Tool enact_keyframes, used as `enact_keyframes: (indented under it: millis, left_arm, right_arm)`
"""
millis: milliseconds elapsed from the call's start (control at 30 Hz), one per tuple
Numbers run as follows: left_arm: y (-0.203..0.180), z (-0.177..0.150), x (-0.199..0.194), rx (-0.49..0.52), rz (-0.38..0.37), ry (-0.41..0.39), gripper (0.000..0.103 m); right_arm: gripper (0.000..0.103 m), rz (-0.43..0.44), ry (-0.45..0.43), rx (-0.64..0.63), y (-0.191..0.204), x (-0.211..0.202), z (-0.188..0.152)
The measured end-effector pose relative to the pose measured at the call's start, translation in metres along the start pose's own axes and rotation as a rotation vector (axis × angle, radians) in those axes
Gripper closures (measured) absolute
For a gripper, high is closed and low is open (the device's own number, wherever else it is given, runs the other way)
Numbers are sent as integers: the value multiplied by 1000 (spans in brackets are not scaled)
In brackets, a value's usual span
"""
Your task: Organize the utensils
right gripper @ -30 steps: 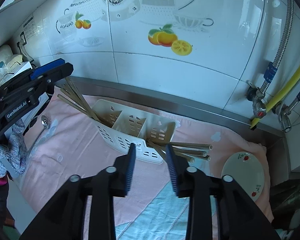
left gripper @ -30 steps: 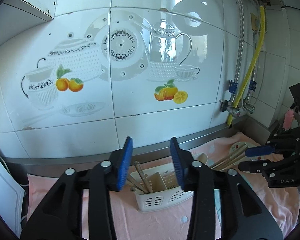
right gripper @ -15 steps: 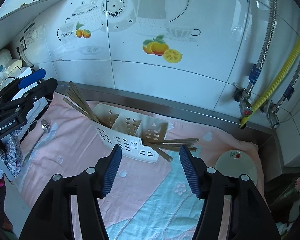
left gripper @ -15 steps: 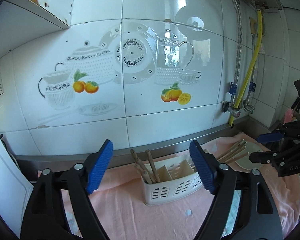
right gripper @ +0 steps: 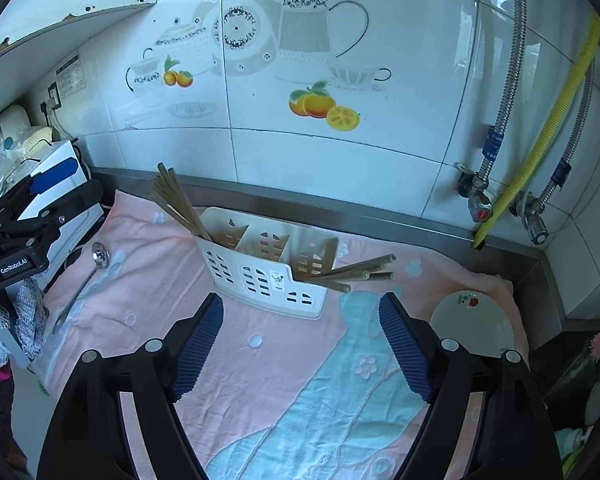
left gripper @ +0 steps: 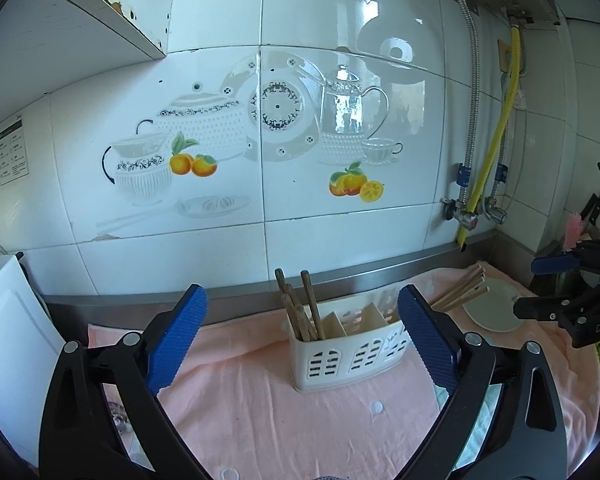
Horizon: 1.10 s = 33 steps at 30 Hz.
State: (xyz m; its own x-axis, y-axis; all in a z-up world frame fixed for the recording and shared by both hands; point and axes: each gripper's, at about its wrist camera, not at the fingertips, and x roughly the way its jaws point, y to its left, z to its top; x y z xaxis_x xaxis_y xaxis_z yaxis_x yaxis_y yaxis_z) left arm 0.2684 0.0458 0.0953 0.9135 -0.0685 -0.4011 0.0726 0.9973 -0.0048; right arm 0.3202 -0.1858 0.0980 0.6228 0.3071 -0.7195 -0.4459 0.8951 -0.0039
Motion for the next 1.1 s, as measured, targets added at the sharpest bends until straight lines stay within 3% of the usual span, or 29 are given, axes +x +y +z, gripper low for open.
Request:
enact_keyframes:
  millis: [733, 1100]
  left_arm:
    - [5, -27, -43, -55, -7, 3, 5]
    - [12, -52, -60, -89, -22, 49, 5]
  right_arm:
    - [16, -19, -108, 45, 16, -34, -48]
    - [14, 15, -145, 112, 20, -44, -76]
